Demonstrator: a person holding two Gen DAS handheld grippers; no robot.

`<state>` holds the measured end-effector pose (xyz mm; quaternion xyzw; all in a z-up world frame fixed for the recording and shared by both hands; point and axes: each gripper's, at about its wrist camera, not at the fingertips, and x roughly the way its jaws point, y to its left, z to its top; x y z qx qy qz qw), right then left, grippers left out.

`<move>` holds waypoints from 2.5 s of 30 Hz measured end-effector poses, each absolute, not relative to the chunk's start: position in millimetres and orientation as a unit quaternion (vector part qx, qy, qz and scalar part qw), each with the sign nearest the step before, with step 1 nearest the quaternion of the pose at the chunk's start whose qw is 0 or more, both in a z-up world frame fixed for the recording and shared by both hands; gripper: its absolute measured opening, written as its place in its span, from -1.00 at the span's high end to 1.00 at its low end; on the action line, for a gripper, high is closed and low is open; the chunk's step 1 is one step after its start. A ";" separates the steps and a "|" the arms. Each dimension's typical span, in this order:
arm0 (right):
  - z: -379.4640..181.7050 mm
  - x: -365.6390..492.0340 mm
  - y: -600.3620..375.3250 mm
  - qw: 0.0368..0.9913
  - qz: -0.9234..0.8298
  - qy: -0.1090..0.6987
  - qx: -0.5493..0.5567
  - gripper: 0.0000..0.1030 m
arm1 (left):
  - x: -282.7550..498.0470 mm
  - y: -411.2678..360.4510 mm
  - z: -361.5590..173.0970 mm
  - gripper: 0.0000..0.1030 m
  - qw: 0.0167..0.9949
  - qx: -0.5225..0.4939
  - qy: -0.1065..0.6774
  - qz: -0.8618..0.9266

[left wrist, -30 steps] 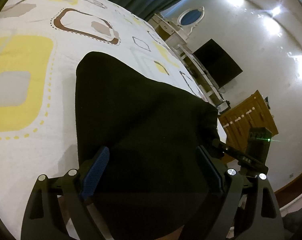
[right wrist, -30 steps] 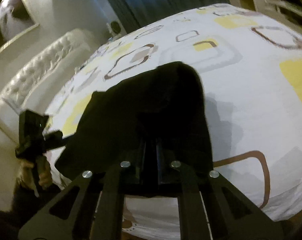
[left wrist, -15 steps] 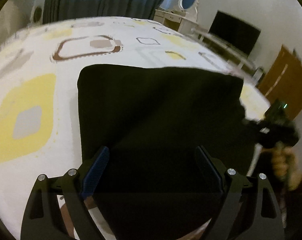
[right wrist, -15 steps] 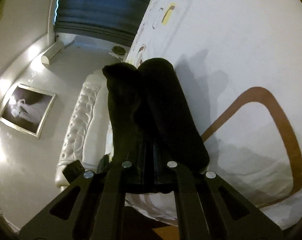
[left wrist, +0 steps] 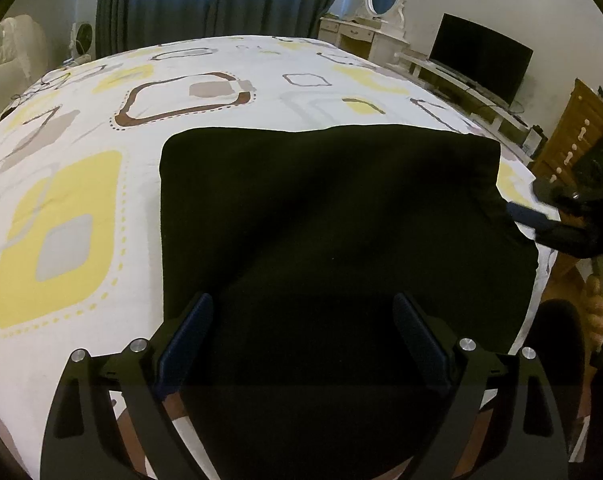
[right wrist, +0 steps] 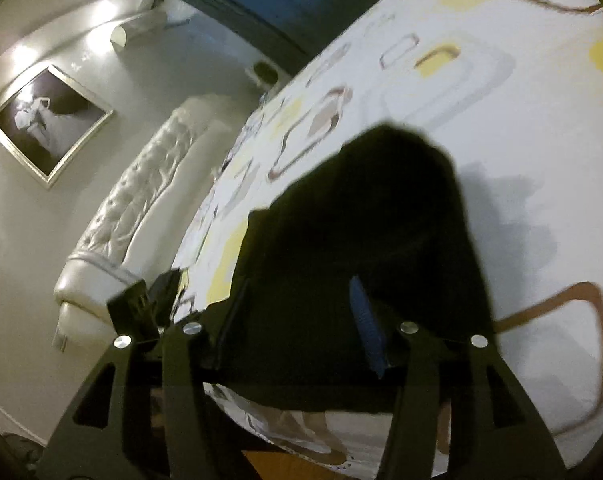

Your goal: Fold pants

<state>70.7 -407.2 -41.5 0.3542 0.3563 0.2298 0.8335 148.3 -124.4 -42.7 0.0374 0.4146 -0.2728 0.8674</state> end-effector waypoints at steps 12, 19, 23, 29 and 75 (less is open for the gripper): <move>-69.7 84.3 -456.7 0.819 0.194 0.336 0.423 0.17 | 148.6 -125.5 -43.8 -0.76 0.868 0.037 0.415 -0.269; -68.4 61.2 -494.2 0.829 0.153 0.331 0.425 -0.56 | 150.5 -108.4 -37.9 -0.76 0.865 0.012 0.418 -0.278; -73.7 59.1 -507.2 0.821 0.170 0.357 0.412 -0.66 | 161.3 -69.7 -34.0 -0.76 0.848 -0.065 0.433 -0.298; -87.7 73.2 -508.6 0.790 0.216 0.379 0.431 -0.72 | 194.1 -25.9 -49.3 -0.76 0.789 -0.196 0.461 -0.355; -94.1 150.3 -451.6 0.734 0.300 0.481 0.373 0.25 | 270.7 -51.5 -96.4 0.31 0.685 -0.257 0.558 -0.392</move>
